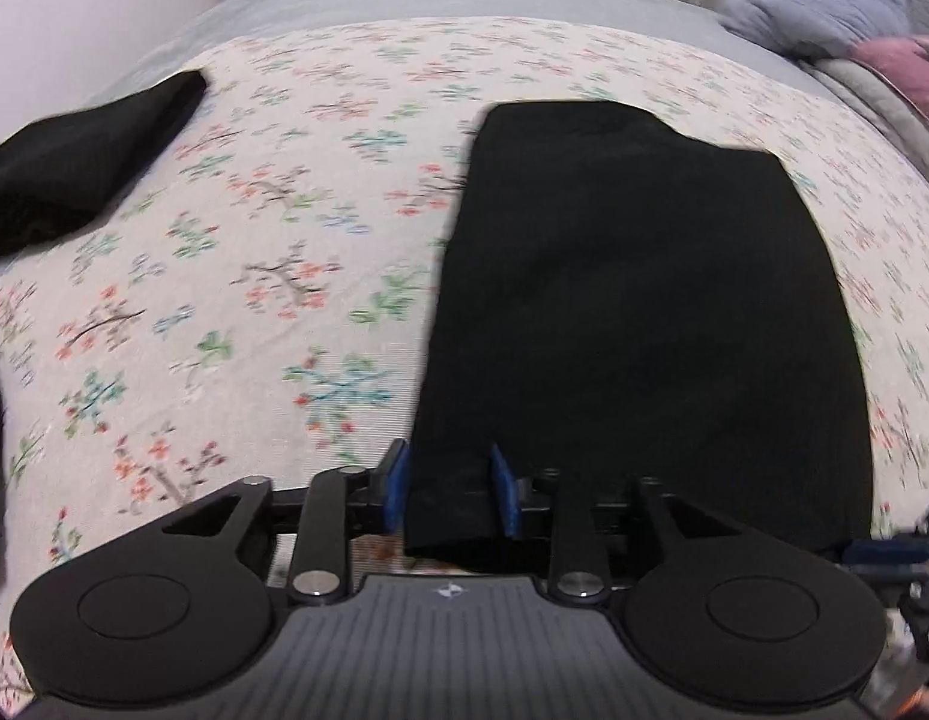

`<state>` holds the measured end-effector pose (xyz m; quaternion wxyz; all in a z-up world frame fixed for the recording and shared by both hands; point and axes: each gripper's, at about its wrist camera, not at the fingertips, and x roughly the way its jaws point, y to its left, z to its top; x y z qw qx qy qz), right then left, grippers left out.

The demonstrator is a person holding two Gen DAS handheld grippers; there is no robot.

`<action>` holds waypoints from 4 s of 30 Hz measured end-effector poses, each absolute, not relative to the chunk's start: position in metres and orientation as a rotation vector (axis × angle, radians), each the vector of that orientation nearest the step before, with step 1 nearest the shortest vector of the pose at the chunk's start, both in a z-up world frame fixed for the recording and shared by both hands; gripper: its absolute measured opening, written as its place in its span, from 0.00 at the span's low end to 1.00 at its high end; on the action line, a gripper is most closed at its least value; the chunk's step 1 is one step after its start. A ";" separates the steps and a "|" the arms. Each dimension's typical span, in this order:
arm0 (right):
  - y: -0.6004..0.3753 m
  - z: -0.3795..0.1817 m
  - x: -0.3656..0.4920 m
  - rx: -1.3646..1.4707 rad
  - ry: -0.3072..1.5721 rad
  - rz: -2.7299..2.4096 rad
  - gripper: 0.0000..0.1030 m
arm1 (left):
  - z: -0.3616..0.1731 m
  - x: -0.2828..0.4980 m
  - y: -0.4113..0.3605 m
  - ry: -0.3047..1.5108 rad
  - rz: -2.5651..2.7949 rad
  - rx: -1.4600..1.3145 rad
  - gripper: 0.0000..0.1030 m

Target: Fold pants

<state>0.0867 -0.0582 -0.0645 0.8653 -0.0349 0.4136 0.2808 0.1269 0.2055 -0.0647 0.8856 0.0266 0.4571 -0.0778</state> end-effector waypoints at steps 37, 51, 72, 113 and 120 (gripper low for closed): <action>-0.162 -0.080 0.263 0.313 0.676 0.342 0.00 | -0.058 0.155 0.129 0.808 -0.193 0.134 0.18; -0.172 -0.056 0.242 0.326 0.664 0.193 0.18 | -0.047 0.169 0.163 0.799 -0.196 -0.028 0.18; -0.196 -0.094 0.168 0.862 0.869 0.302 0.63 | -0.059 0.181 0.207 0.886 -0.144 -0.250 0.48; -0.192 -0.060 0.172 0.633 0.807 0.360 0.08 | -0.065 0.194 0.221 0.972 -0.324 -0.585 0.50; -0.261 -0.053 0.156 0.505 0.890 0.240 0.09 | -0.065 0.187 0.169 1.018 -0.466 -0.607 0.50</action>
